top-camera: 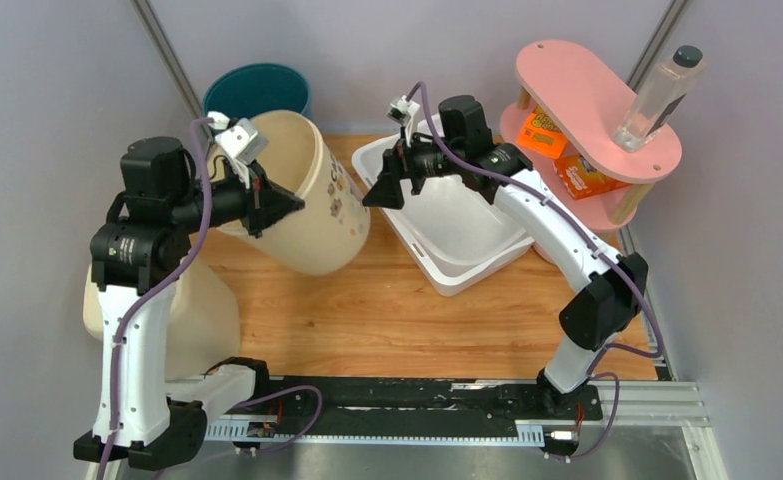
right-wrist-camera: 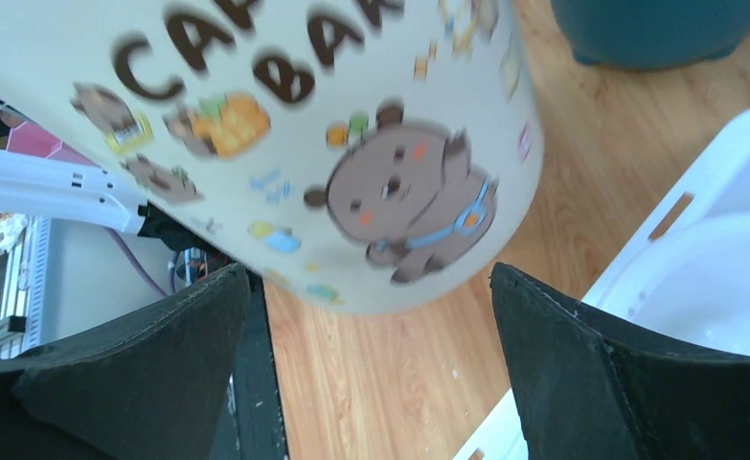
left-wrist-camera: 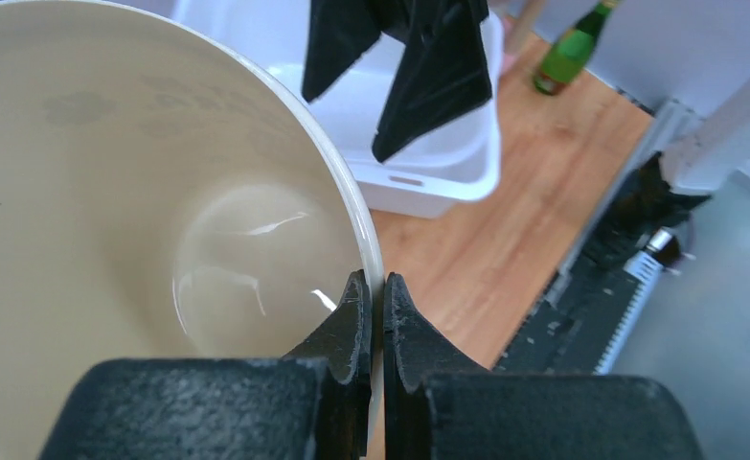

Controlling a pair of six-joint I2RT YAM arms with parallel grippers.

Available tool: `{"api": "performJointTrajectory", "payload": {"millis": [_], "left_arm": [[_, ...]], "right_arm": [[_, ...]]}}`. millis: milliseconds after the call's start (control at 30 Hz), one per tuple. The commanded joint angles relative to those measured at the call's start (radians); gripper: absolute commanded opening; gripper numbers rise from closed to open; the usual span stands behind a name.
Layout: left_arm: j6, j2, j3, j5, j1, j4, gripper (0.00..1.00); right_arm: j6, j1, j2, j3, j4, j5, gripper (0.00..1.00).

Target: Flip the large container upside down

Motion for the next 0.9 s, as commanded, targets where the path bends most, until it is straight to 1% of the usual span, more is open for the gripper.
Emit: {"api": "performJointTrajectory", "payload": {"millis": [0, 67, 167, 267, 300, 333, 367, 400, 433, 467, 533, 600, 633, 667, 700, 733, 767, 800, 833, 867], "left_arm": [[-0.111, -0.062, -0.122, 0.190, 0.002, 0.062, 0.00], [-0.126, -0.062, -0.200, 0.227, 0.002, 0.059, 0.00], [-0.135, -0.035, -0.267, 0.269, 0.003, 0.051, 0.00], [-0.214, 0.024, -0.349, 0.269, 0.014, 0.053, 0.00], [-0.246, 0.036, -0.372, 0.283, 0.049, 0.071, 0.00], [-0.346, 0.054, -0.434, 0.351, 0.073, 0.136, 0.00], [-0.401, 0.063, -0.469, 0.391, 0.123, 0.180, 0.00], [-0.519, 0.085, -0.537, 0.474, 0.144, 0.283, 0.00], [-0.563, 0.101, -0.563, 0.504, 0.170, 0.353, 0.00], [-0.602, 0.130, -0.589, 0.539, 0.178, 0.368, 0.00], [-0.570, 0.170, -0.581, 0.536, 0.187, 0.354, 0.00], [-0.517, 0.204, -0.557, 0.495, 0.189, 0.301, 0.00], [-0.502, 0.223, -0.541, 0.444, 0.189, 0.264, 0.01], [-0.460, 0.229, -0.528, 0.410, 0.190, 0.244, 0.04], [-0.407, 0.238, -0.499, 0.332, 0.191, 0.207, 0.17], [-0.379, 0.241, -0.483, 0.292, 0.191, 0.187, 0.25], [-0.315, 0.253, -0.448, 0.216, 0.191, 0.144, 0.38], [-0.281, 0.260, -0.431, 0.188, 0.192, 0.123, 0.41], [-0.204, 0.278, -0.394, 0.137, 0.192, 0.074, 0.45], [-0.173, 0.288, -0.376, 0.112, 0.190, 0.049, 0.46]], "right_arm": [[-0.024, -0.015, -0.103, -0.094, -0.008, 0.001, 1.00], [-0.028, -0.021, -0.134, -0.136, -0.018, 0.005, 1.00], [-0.035, -0.024, -0.185, -0.194, -0.020, 0.014, 1.00], [-0.072, -0.024, -0.231, -0.239, -0.020, 0.021, 1.00], [-0.073, -0.024, -0.242, -0.250, -0.020, 0.023, 1.00], [-0.074, -0.025, -0.250, -0.265, -0.019, 0.024, 1.00], [-0.074, -0.026, -0.258, -0.277, -0.019, 0.025, 1.00], [-0.073, -0.025, -0.264, -0.288, -0.018, 0.022, 1.00], [-0.073, -0.025, -0.272, -0.297, -0.018, 0.020, 1.00], [-0.076, -0.026, -0.278, -0.309, -0.019, 0.017, 1.00], [-0.094, -0.026, -0.292, -0.332, -0.019, 0.023, 1.00], [-0.119, -0.025, -0.306, -0.353, -0.018, 0.044, 1.00], [-0.133, -0.025, -0.312, -0.363, -0.018, 0.054, 1.00], [-0.148, -0.026, -0.317, -0.369, -0.018, 0.063, 1.00], [-0.154, -0.025, -0.320, -0.374, -0.019, 0.068, 1.00], [-0.156, -0.026, -0.322, -0.377, -0.018, 0.071, 1.00], [-0.156, -0.025, -0.323, -0.379, -0.018, 0.072, 1.00], [-0.156, -0.025, -0.324, -0.380, -0.018, 0.071, 1.00], [-0.157, -0.025, -0.324, -0.382, -0.016, 0.071, 1.00], [-0.157, -0.025, -0.325, -0.385, -0.017, 0.071, 1.00]]}}
